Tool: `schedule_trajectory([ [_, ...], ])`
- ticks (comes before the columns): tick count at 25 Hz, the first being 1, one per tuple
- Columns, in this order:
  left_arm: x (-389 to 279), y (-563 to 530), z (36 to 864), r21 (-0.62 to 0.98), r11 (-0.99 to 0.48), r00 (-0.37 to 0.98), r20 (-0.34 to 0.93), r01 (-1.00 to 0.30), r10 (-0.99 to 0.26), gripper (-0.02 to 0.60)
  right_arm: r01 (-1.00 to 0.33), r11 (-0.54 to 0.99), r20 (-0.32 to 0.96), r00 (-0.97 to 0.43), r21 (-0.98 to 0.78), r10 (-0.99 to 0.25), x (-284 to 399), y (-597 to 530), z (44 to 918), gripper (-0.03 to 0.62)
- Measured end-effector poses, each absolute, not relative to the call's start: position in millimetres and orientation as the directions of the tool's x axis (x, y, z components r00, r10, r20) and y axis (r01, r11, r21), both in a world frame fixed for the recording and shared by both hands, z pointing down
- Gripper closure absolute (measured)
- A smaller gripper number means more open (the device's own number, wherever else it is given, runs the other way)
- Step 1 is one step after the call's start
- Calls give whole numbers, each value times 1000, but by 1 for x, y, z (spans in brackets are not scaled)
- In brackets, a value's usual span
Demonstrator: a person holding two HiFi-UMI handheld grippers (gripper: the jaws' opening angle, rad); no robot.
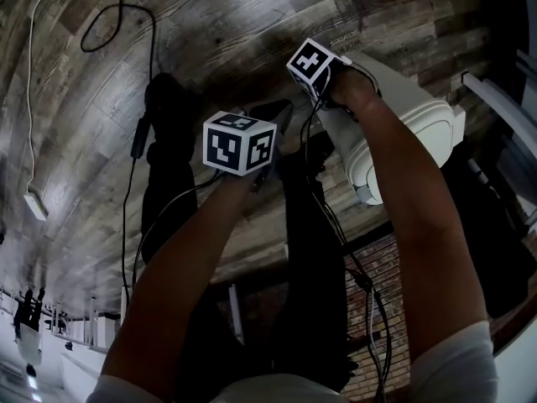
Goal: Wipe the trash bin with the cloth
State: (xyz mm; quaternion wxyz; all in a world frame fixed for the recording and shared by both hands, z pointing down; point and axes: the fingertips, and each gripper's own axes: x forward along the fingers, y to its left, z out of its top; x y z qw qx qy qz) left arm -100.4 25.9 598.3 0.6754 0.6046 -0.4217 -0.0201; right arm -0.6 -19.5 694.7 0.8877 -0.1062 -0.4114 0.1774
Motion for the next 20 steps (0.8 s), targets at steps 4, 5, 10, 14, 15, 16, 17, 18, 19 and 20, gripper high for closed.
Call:
schedule_trajectory([
  [4,-114,38,605,822,296,626,564,-486,-538,578,-255,878,652,593,-405,473,-6,24,695,497],
  [5,-117,42,606,818,304,623,570,-488,-535,578,-270,862,637,586,-429,501,-8,36,694,497],
  [10,-133,64,615,796,345,602,604,-498,-523,578,-337,761,592,482,-555,646,-31,80,687,497],
  [14,-144,66,626,783,359,578,619,-508,-531,578,-253,792,684,403,-555,608,-60,57,692,497],
  [15,-145,63,628,783,355,575,618,-510,-537,578,-220,815,715,395,-536,577,-65,45,695,497],
  [16,-144,62,630,786,351,575,614,-509,-540,578,-189,838,743,392,-513,543,-67,33,697,497],
  [17,-141,61,631,789,347,578,610,-507,-542,578,-162,857,765,392,-488,510,-67,22,699,497],
  [18,-139,60,633,792,342,580,605,-506,-545,578,-140,874,783,395,-465,480,-65,11,702,497],
  [19,-137,57,635,795,336,581,601,-505,-548,578,-120,890,798,402,-440,448,-63,-2,706,497],
  [20,-135,55,637,797,331,581,598,-505,-552,578,-99,906,811,414,-412,414,-60,-16,710,497],
])
